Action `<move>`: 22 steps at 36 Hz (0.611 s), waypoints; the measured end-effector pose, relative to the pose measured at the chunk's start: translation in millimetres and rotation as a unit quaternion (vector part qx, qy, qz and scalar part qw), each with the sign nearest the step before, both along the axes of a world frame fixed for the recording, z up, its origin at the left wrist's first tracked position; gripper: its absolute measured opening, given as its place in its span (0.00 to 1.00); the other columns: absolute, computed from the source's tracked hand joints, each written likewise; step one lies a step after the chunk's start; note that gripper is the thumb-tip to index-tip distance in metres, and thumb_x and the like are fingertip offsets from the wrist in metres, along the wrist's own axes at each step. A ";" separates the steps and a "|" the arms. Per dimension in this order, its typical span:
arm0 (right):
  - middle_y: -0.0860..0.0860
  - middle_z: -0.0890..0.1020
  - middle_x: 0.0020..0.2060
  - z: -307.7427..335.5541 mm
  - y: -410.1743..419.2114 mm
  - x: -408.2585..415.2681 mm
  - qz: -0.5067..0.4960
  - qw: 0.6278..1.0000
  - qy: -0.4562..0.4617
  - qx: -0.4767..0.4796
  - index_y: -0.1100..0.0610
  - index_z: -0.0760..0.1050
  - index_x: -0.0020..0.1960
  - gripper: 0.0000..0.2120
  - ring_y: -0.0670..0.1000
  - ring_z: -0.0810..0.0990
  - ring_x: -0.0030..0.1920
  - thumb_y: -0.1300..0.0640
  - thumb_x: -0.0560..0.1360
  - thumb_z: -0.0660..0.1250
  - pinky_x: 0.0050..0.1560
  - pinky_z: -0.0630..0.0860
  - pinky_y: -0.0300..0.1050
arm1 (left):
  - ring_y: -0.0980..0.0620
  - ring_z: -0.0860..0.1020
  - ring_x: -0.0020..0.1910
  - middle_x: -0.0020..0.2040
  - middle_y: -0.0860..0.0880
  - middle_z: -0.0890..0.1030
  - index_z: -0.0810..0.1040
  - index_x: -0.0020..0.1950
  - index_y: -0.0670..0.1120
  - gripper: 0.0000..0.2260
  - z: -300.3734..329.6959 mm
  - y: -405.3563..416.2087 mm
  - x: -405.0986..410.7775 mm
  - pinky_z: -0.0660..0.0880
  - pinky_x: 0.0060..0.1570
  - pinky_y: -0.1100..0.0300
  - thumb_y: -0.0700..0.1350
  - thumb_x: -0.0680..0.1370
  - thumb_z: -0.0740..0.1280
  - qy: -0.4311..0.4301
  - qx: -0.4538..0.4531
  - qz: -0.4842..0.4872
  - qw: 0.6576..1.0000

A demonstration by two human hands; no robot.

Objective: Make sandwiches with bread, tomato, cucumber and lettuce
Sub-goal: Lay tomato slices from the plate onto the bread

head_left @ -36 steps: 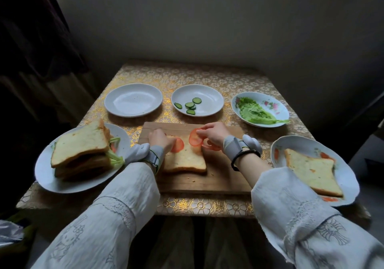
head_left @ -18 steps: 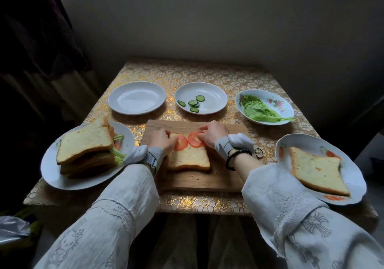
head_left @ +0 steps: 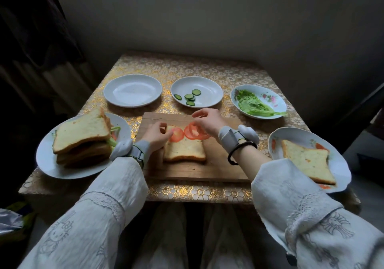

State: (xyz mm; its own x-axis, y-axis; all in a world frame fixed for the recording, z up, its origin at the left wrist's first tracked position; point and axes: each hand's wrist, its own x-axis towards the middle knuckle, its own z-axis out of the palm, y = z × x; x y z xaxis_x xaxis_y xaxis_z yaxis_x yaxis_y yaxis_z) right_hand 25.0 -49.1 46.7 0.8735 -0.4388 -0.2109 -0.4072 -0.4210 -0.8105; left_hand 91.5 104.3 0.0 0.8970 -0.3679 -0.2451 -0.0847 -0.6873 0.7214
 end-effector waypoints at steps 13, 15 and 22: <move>0.57 0.80 0.41 -8.3 24.7 6.4 0.104 0.992 0.068 0.007 0.64 0.78 0.57 0.12 0.47 0.77 0.29 0.69 0.75 0.64 0.32 0.75 0.38 | 0.43 0.69 0.69 0.71 0.39 0.68 0.67 0.72 0.40 0.20 4.5 -2.6 -1.9 0.65 0.71 0.53 0.36 0.79 0.55 0.008 0.010 0.008 1.000; 0.56 0.83 0.49 -12.4 22.3 7.5 0.135 0.979 0.069 -0.132 0.60 0.81 0.56 0.12 0.52 0.82 0.45 0.66 0.75 0.65 0.47 0.77 0.42 | 0.43 0.69 0.69 0.70 0.39 0.69 0.68 0.72 0.40 0.21 4.5 -1.6 -1.1 0.66 0.70 0.53 0.34 0.78 0.54 0.004 0.011 0.011 1.000; 0.53 0.81 0.58 -19.5 20.3 0.4 0.147 0.954 0.017 -0.263 0.54 0.83 0.54 0.11 0.53 0.78 0.60 0.60 0.76 0.64 0.60 0.73 0.44 | 0.41 0.73 0.66 0.68 0.38 0.72 0.68 0.71 0.40 0.23 6.2 -2.7 -1.7 0.71 0.65 0.51 0.30 0.76 0.53 0.025 -0.003 0.014 1.000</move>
